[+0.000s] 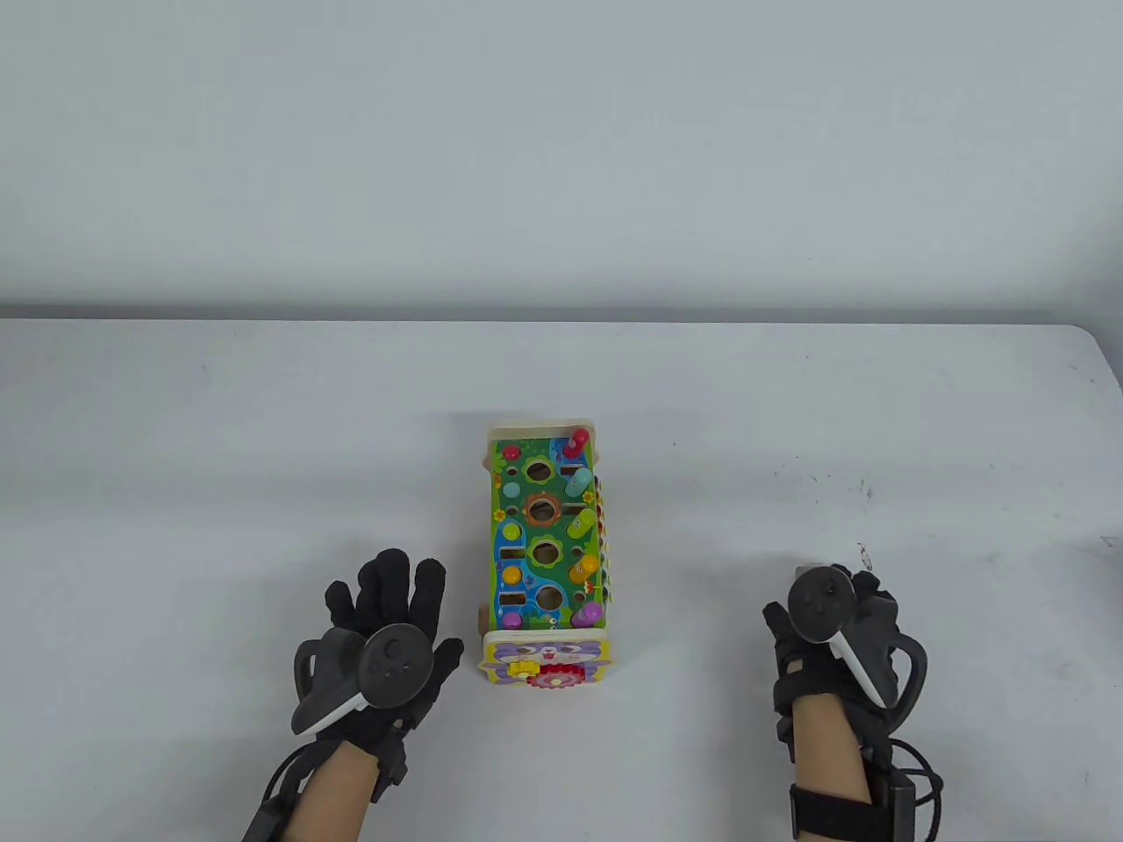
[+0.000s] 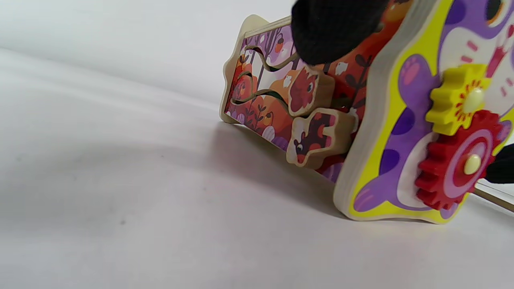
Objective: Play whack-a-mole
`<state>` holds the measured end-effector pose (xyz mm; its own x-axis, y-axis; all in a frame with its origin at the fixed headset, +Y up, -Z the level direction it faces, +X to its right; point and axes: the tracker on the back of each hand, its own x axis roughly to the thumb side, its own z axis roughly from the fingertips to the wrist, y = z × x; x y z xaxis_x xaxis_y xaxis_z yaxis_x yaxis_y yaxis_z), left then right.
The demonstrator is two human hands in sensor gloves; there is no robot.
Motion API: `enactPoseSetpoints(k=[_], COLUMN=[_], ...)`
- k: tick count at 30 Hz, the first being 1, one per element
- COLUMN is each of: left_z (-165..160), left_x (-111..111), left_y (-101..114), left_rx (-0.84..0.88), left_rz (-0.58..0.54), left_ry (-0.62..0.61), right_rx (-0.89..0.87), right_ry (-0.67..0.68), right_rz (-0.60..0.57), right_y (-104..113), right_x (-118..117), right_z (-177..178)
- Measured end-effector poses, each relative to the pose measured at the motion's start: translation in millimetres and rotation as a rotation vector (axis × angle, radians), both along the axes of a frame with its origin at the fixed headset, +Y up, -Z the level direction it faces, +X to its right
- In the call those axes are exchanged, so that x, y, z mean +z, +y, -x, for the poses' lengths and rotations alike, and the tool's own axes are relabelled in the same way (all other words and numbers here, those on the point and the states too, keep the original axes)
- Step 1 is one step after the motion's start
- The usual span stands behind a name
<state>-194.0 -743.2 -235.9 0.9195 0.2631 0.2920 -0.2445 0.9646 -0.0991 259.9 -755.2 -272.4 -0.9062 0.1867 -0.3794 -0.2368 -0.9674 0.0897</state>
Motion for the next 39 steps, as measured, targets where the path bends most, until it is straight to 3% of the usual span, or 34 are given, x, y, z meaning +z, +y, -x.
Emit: enactPoseSetpoints(k=[5,16,25,31,34,39], left_z=[0.9,6.6,7.0,9.5,10.4,11.5], left_x=[-0.2,-1.5,-1.8,-2.7,-2.8,-2.8], left_y=[0.0,0.3,0.4,0.5,0.6,0.7], left_rx=[0.008,0.024,0.032,0.049,0.054,0.051], left_rz=[0.003,0.037,0.041,0.043,0.043,0.044], left_ry=[0.003,0.041,0.038,0.042,0.045,0.05], right_rx=[-0.012,0.213,0.152,-0.118,-0.42,-0.99], right_ry=[-0.067,-0.054,-0.039,0.037,0.133,0.358], right_rz=[0.196,0.147,0.12,-0.139,-0.279,-0.377], right_y=[-15.6,-17.3,-19.0,0.3,9.8,23.1], right_x=[-2.7,-8.8,-7.4,-2.2,2.3,7.4], right_z=[-10.2,2.9,0.7,5.7,12.6,31.4])
